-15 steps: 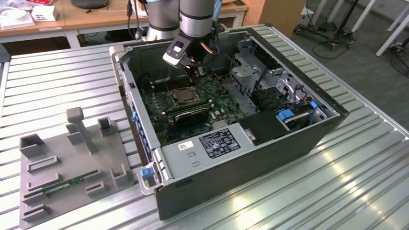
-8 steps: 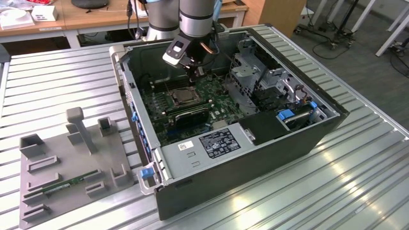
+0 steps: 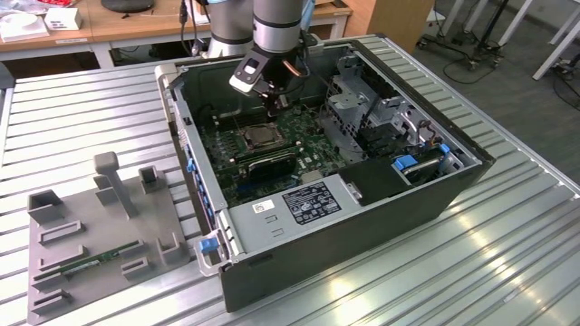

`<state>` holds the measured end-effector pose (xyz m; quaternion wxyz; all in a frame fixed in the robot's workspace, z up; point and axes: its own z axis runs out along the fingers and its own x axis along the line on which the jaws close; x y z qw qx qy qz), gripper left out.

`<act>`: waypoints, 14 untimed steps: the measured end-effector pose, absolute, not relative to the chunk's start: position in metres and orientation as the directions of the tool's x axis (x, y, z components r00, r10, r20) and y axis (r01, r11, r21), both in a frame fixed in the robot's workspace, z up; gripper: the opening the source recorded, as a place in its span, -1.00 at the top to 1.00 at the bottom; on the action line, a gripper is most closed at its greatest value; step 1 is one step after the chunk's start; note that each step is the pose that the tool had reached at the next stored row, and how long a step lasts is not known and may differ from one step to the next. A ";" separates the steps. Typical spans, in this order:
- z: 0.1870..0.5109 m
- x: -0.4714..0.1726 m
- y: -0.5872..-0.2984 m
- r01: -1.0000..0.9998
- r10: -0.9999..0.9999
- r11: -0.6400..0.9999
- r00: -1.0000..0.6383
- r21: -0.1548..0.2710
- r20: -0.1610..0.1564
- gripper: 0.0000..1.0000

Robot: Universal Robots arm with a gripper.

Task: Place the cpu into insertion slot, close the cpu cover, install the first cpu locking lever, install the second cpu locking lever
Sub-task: 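Close the cpu cover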

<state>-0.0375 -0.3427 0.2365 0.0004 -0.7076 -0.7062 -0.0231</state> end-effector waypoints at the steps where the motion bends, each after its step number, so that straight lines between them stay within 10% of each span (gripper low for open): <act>1: 0.236 -0.038 -0.343 0.999 0.999 -0.003 0.002 0.032 0.033 0.79; 14: 0.236 -0.039 -0.343 0.999 0.999 -0.003 0.002 0.032 0.033 0.79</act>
